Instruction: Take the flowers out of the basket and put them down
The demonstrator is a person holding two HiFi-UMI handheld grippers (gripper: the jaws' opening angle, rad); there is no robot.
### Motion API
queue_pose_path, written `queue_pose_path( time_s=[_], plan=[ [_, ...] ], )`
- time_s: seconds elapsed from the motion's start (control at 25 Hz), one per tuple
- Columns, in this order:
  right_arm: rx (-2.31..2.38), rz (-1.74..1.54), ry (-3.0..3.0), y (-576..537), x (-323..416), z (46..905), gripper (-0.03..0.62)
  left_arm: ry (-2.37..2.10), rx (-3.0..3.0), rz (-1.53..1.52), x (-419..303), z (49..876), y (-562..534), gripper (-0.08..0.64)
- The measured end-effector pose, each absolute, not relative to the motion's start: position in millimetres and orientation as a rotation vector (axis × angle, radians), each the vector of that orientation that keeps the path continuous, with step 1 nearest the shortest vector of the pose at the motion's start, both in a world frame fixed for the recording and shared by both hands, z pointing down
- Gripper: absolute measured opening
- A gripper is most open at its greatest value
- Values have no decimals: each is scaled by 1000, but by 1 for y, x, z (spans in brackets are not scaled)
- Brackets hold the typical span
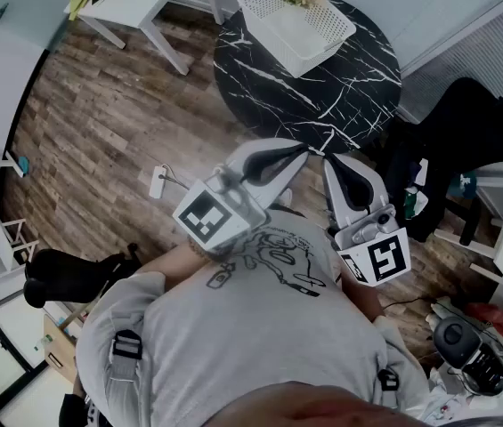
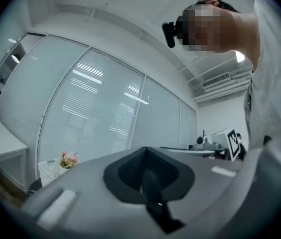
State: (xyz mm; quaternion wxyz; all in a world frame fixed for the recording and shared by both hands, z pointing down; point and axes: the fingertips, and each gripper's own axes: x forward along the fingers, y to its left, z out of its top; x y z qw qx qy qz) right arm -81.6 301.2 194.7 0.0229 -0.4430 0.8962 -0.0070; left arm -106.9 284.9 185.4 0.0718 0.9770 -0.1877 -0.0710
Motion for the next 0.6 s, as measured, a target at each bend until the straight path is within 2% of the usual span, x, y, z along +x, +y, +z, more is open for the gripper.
queue_pose_path(
  time_s=[0.6],
  plan=[
    [-1347, -51, 2745, 292, -60, 196, 5, -579, 2928, -177, -88, 195, 276, 3]
  ],
)
